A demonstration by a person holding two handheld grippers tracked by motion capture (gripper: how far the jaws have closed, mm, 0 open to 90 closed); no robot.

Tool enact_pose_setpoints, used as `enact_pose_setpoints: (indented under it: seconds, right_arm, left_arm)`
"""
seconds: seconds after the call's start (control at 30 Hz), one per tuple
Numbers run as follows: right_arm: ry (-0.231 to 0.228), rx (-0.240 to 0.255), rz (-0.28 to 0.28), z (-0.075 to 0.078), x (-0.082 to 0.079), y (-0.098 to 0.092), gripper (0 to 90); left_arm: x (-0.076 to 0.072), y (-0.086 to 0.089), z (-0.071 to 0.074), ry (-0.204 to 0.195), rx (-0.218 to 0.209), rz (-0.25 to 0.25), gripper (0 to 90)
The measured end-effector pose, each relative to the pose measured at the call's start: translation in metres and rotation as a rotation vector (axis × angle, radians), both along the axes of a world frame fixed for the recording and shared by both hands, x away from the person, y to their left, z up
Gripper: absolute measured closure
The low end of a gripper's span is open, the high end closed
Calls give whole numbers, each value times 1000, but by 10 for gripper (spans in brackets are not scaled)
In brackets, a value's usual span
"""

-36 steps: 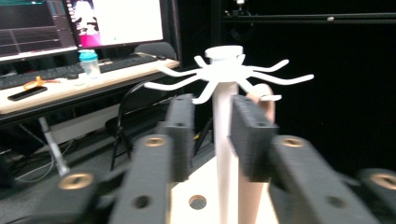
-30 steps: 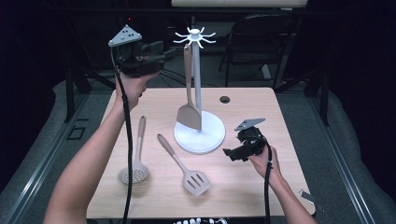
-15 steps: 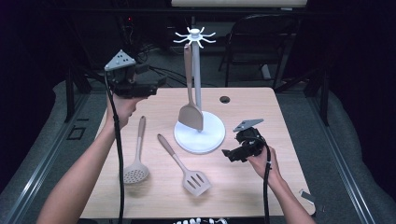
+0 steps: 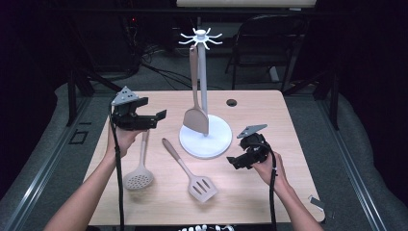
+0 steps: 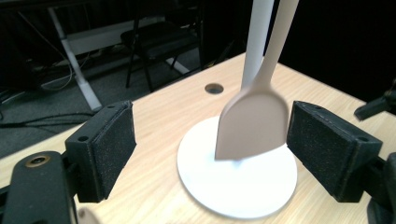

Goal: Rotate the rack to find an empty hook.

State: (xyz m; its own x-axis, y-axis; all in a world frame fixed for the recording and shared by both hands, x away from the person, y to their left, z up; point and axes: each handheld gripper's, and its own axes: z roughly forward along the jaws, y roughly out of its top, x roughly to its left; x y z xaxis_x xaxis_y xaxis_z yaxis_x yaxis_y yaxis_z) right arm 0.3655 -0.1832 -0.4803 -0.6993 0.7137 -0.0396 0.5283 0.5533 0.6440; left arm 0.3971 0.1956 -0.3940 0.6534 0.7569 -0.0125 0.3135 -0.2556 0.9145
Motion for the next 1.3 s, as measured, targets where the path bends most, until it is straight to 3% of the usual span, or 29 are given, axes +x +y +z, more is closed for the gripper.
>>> enact_pose_setpoints:
  seconds: [0.47,1.07,1.3]
  right_arm:
    - [8,-13,11,-3,-2,5,84]
    - [22,-38,34,-6,-8,14,107]
    - [33,-22,46,-6,-15,18,117]
  left_arm:
    - [-7,15,-43,89,-19,39,152]
    - [-8,25,-63,157,-35,56,147]
    - [-8,23,-71,180,-13,57,144]
